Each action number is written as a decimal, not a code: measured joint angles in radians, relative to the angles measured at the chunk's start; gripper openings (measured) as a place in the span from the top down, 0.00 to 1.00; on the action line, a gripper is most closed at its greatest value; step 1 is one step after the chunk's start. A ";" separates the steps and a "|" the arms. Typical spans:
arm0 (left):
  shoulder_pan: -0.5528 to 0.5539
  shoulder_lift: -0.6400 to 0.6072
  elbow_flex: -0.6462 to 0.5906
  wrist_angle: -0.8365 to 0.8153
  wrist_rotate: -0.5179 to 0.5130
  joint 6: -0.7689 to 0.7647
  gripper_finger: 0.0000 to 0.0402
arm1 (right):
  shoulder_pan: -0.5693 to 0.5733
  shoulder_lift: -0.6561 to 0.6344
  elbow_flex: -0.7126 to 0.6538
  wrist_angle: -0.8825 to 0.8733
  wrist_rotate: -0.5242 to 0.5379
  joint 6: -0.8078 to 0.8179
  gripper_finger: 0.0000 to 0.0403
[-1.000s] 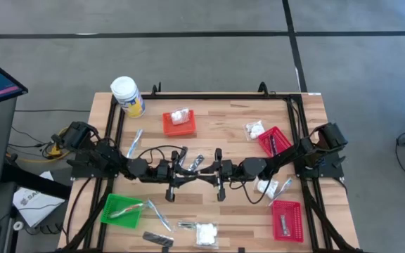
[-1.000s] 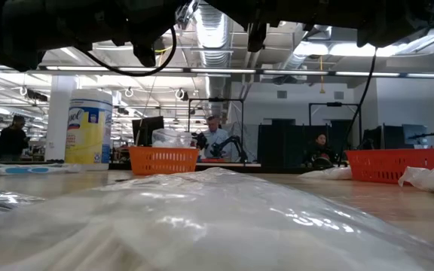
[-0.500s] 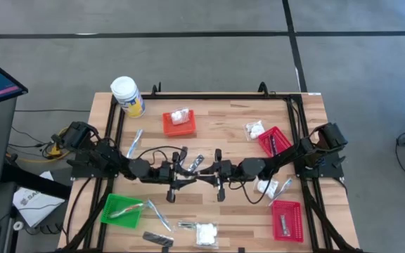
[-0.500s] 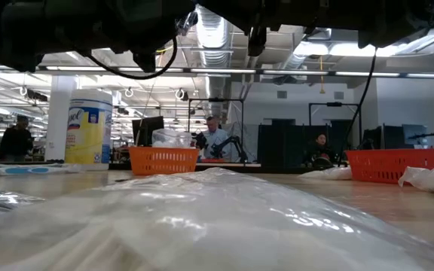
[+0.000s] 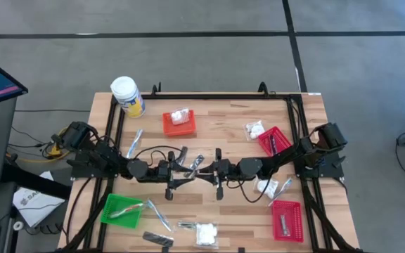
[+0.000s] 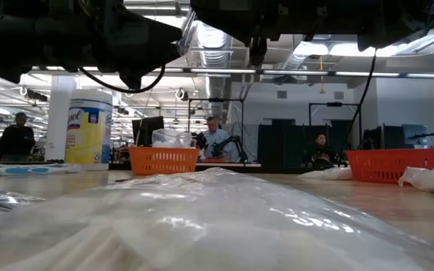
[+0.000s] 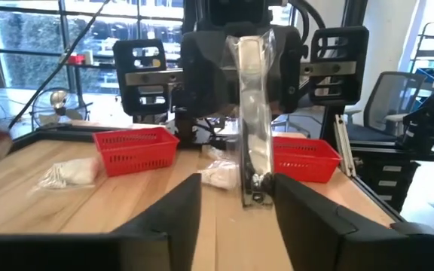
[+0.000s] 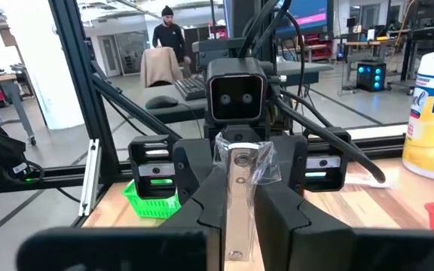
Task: Pick & Place Travel size toiletries
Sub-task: Put the silver nail cutter into the bottom red basket
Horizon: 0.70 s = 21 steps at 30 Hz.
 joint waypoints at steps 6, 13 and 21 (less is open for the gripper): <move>-0.007 -0.001 0.000 0.000 -0.008 0.000 0.49 | 0.002 0.000 0.000 -0.002 0.003 0.007 0.91; -0.022 -0.001 0.000 0.002 -0.009 0.000 0.36 | 0.003 0.000 0.000 -0.021 0.001 0.015 0.91; -0.034 -0.001 0.000 0.003 -0.008 -0.024 0.18 | 0.003 0.000 0.000 -0.042 0.003 0.031 0.91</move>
